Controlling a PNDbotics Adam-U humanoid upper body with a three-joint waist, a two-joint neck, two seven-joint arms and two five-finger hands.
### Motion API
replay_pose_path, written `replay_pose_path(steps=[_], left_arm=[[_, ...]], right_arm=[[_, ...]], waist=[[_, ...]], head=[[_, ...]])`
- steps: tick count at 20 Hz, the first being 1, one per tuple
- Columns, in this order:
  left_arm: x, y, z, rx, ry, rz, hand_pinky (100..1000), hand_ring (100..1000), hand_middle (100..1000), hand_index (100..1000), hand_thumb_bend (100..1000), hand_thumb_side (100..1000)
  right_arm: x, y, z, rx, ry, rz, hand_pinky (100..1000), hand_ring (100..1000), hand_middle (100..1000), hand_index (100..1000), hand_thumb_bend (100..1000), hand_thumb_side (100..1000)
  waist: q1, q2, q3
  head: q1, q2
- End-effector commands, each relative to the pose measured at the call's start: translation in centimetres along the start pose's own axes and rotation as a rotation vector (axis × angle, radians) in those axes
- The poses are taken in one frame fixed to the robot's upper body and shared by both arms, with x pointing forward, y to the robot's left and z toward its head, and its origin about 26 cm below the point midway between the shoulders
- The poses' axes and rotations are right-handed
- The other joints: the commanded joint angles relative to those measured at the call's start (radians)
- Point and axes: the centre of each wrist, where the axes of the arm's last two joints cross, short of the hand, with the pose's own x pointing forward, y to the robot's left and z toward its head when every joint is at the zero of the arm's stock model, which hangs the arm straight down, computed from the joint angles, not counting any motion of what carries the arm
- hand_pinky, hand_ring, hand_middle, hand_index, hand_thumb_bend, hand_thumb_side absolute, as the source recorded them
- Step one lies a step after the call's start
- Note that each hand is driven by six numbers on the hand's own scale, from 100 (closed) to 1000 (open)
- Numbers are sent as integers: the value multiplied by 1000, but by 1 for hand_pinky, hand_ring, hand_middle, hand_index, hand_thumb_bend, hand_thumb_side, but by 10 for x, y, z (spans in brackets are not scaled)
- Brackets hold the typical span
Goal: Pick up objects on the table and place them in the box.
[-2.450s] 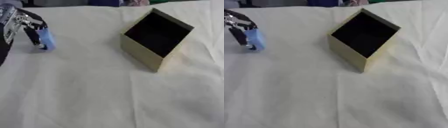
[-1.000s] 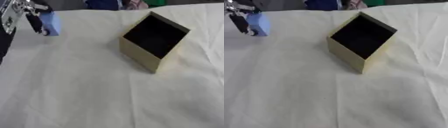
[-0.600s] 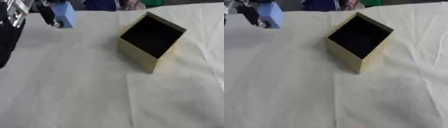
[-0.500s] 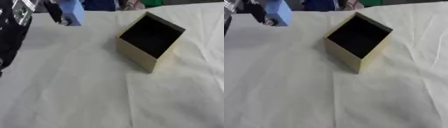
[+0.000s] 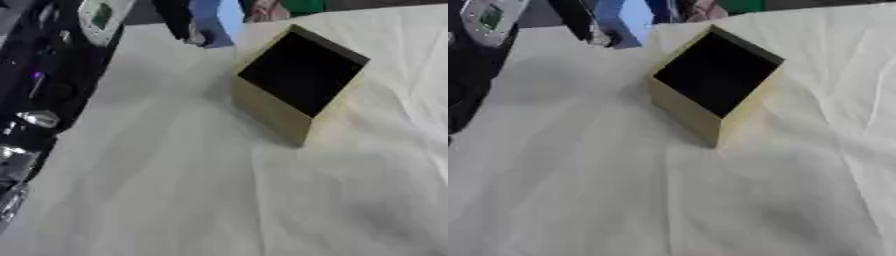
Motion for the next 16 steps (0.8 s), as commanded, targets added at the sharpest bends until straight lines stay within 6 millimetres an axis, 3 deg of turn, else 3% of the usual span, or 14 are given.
replay_pose_path(steps=[1,3,4,5,11,16], left_arm=[[20,15,-1,60,-52,-1,873,790,666,840,100,277],[29,14,-7,83,-72,11,870,790,666,840,100,282],[33,13,-10,95,-83,18,871,792,668,841,100,337],[38,12,-14,104,-96,26,871,793,667,842,100,286],[56,7,-33,155,-143,51,872,797,650,849,100,294],[58,-3,-50,262,-107,21,875,810,661,857,100,290]], right_arm=[[3,-4,-10,13,-42,-3,672,763,626,761,100,843],[4,-4,-11,12,-46,-9,672,763,626,761,100,843],[4,-3,-12,12,-48,-12,672,763,626,761,100,849],[4,-3,-13,11,-50,-15,672,763,626,761,100,843],[6,-1,-20,3,-68,-37,672,763,626,761,100,843],[8,1,-26,0,-88,-58,672,763,626,761,100,837]], waist=[[-4,-16,-3],[-4,-13,-5],[-4,-11,-6],[-4,-9,-7],[-7,8,-25],[-6,21,-46]], head=[[1,6],[9,3],[14,2],[19,1],[38,-14],[55,-27]])
